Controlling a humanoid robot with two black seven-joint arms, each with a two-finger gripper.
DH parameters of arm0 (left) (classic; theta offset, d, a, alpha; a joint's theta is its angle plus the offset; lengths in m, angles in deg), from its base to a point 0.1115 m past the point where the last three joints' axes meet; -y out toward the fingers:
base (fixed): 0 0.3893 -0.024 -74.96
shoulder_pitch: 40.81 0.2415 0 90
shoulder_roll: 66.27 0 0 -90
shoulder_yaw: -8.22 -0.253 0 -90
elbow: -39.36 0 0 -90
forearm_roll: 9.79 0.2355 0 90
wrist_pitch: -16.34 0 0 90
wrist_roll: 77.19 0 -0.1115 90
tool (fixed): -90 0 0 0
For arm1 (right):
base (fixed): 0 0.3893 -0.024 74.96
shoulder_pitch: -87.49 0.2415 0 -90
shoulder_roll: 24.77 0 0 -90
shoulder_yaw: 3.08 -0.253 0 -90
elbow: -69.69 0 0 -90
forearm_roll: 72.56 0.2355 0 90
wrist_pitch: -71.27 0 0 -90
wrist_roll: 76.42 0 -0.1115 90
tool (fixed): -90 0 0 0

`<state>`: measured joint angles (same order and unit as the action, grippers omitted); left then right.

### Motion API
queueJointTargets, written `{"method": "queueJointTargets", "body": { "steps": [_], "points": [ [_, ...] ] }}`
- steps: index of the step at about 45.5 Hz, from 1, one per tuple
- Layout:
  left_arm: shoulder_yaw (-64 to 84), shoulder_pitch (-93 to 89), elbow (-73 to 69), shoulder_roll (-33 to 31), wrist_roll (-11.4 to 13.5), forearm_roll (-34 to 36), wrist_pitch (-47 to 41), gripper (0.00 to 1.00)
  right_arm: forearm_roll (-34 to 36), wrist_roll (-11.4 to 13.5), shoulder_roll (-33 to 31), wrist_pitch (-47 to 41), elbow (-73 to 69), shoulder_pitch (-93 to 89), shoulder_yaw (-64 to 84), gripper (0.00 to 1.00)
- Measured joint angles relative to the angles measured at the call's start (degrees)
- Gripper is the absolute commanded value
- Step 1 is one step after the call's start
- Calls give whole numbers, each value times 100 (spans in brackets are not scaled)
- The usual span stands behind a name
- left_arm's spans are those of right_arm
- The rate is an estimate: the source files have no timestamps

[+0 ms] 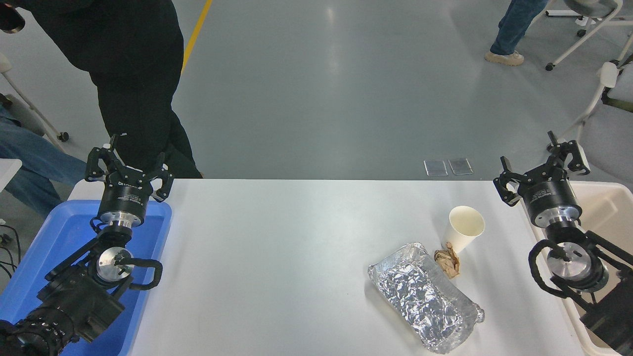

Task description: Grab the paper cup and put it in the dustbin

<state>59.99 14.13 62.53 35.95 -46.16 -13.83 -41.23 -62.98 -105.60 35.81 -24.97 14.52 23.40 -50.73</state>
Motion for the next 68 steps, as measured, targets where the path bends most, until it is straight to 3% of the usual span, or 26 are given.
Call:
{"method": "queueJointTargets", "body": {
  "steps": [68],
  "points": [
    [0, -2, 0, -8, 0, 0, -9, 99, 0, 1, -320, -28, -66, -23, 70, 100]
  ]
}}
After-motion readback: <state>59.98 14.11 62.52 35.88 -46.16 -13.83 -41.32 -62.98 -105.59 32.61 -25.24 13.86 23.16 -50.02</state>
